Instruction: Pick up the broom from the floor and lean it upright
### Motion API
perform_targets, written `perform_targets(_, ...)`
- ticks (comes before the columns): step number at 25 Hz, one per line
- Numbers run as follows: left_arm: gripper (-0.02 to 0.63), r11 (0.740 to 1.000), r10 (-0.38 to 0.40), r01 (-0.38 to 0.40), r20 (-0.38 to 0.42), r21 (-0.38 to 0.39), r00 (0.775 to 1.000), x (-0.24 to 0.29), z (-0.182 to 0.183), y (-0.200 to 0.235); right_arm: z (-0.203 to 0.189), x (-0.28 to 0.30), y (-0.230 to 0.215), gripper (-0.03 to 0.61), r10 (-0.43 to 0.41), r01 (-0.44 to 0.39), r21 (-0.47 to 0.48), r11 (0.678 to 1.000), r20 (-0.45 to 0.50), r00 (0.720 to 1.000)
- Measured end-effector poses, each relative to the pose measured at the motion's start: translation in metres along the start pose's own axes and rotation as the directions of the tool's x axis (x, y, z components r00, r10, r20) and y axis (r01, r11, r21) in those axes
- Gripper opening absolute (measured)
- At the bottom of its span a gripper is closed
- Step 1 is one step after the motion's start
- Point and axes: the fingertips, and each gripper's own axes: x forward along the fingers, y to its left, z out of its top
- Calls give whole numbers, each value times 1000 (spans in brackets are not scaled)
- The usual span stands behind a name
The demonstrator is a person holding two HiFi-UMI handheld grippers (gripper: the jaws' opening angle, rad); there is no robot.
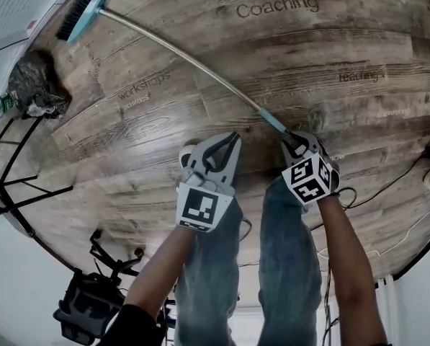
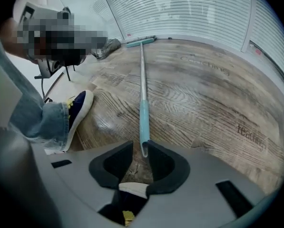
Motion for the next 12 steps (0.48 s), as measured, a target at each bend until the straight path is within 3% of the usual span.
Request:
perform_targets(6, 21, 999, 7, -7, -3, -35, 1000, 12, -18, 16, -17, 35, -9, 103, -2, 2, -2, 1000, -78, 997)
perform_targets(12, 21, 1000, -11, 11, -9, -14, 1000, 15, -15, 17, -23, 39, -10, 74, -47, 48, 14, 999, -102, 994)
